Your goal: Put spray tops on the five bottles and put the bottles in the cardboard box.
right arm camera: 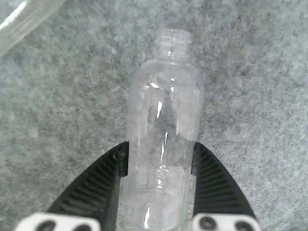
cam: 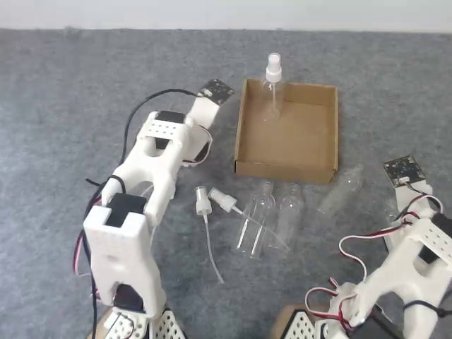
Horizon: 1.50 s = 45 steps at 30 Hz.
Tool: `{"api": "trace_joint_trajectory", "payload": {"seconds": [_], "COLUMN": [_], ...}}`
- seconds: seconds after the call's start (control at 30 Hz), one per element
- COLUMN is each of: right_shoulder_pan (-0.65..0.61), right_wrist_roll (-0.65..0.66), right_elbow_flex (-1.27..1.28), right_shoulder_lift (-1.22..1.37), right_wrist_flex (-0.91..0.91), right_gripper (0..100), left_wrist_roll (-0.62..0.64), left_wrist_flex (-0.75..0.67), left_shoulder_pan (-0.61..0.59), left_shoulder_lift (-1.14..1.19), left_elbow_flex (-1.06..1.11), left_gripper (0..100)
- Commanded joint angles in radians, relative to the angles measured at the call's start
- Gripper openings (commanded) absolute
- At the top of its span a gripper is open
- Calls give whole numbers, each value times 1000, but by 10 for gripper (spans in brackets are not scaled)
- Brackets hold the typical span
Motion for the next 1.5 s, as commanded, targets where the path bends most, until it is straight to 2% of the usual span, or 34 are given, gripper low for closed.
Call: {"api": "trace_joint_trajectory", "payload": {"seconds": [0.0,0.23,0.37,0.6,0.73,0.8,1.03,1.2,1.47], "right_shoulder_pan": [16,15,16,13,4,-21,-143,-193,-243], "right_wrist_roll": [15,12,-26,-222,-252,-252,-261,-359,-387], "right_elbow_flex": [20,20,18,-49,-60,-60,-123,-273,-393], "right_shoulder_lift": [12,4,4,13,13,13,7,15,116], "right_wrist_flex": [18,12,16,19,42,62,176,274,340], "right_gripper": [102,102,102,102,103,124,301,310,308], "left_wrist_roll": [31,163,230,290,288,290,292,292,292], "left_wrist_flex": [44,255,279,51,-35,-54,-138,-143,-143], "left_shoulder_pan": [-38,-89,-80,-12,-15,-15,-15,-6,-6], "left_shoulder_lift": [-141,-460,-611,-829,-913,-937,-950,-950,-950], "left_elbow_flex": [-39,-16,116,535,674,710,774,786,786], "left_gripper": [9,9,9,10,10,11,11,11,11]}}
